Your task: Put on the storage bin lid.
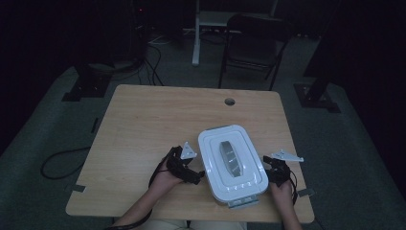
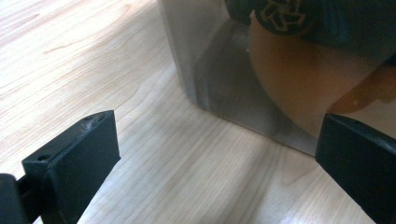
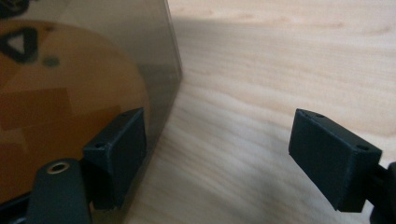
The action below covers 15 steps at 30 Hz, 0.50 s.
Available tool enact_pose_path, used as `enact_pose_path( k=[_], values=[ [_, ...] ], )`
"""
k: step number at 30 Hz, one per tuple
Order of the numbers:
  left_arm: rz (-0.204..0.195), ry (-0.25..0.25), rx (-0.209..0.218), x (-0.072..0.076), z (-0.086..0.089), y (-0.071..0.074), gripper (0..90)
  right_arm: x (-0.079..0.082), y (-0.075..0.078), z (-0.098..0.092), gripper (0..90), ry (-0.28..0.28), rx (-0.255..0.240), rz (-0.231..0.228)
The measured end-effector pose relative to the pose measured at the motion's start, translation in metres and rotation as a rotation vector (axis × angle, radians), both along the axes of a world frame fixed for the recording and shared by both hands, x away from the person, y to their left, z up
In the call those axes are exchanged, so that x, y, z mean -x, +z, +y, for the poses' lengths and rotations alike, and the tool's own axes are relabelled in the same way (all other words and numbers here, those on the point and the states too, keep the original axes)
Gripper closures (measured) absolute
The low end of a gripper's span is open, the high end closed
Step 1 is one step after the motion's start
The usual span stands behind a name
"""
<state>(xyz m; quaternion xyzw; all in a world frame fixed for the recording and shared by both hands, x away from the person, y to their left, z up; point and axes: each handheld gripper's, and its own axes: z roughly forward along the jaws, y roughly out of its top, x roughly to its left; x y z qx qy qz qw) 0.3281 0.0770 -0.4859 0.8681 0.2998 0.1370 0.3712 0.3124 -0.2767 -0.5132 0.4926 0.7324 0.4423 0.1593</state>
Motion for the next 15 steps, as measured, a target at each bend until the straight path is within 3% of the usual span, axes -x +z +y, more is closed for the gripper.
enact_pose_path(
  k=[6, 15],
  values=[
    [-0.008, 0.013, -0.012, -0.002, 0.008, 0.001, 0.3, -0.001, 0.004, 0.011, 21.5, -0.002, 0.011, -0.02],
    [-0.02, 0.062, -0.031, -0.008, 0.031, 0.004, 0.4, -0.003, 0.002, 0.033, 21.5, 0.058, 0.013, -0.012]
  ],
)
